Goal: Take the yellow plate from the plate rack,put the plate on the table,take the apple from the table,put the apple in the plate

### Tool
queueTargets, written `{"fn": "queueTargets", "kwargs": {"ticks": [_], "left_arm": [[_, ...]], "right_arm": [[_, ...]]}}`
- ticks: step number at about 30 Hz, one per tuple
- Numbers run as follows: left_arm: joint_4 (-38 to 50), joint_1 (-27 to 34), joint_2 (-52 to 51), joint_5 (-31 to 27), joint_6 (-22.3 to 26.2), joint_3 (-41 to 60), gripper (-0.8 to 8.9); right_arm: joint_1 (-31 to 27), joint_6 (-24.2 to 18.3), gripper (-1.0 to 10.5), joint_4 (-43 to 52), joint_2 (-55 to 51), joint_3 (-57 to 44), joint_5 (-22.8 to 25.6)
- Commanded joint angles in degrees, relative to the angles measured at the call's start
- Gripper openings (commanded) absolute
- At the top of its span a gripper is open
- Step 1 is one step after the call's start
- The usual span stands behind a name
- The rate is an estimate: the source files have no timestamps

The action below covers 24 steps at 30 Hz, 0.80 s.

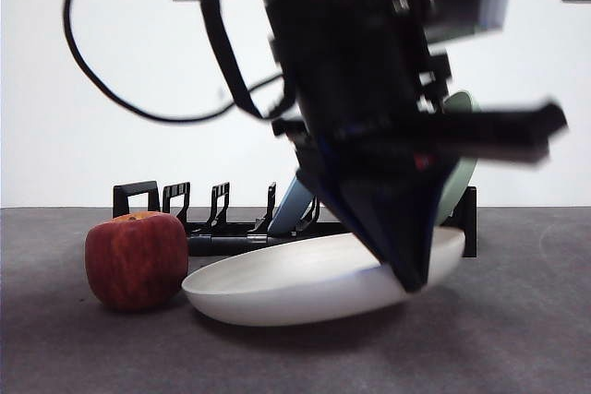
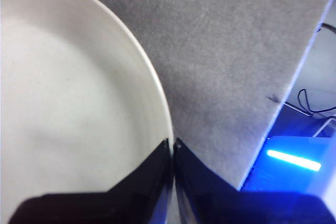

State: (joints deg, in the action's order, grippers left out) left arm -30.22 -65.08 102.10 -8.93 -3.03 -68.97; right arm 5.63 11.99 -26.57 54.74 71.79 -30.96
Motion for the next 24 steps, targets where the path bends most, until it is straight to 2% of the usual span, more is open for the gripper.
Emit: {"fn": "queueTargets", "kwargs": {"ticks": [1, 3, 4, 6, 8, 16, 24], "left_arm": [[2.1, -0.2, 1.0, 0.0, 0.3, 0.3, -0.07], [3.1, -0.3, 1.0, 0.2, 0.2, 0.3, 0.14], [3.5, -0.5, 1.0, 0.1, 0.3, 0.3, 0.55], [4.2, -0.4, 1.0, 0.2, 0.2, 0.3, 2.39], [4.5, -0.3, 1.0, 0.0, 0.2, 0.3, 3.49], [5.1, 0.0, -3.2, -0.8, -0.4, 0.3, 3.46], [5.3, 4.3, -17.0, -8.0, -0.2, 0.3, 3.45]], "right_arm": [[0.1, -0.5, 2.5, 0.3, 0.1, 0.2, 0.0], [0.1, -0.5, 2.5, 0.4, 0.2, 0.2, 0.0], [0.1, -0.5, 2.5, 0.4, 0.4, 0.2, 0.0], [0.1, -0.5, 2.5, 0.4, 0.7, 0.2, 0.0], [0.1, -0.5, 2.5, 0.4, 1.0, 0.2, -0.1], [0.5, -1.4, 2.5, 0.4, 3.2, 1.2, -0.2], [5.6, -3.1, 2.5, 0.4, 6.3, 4.5, 0.0]]}}
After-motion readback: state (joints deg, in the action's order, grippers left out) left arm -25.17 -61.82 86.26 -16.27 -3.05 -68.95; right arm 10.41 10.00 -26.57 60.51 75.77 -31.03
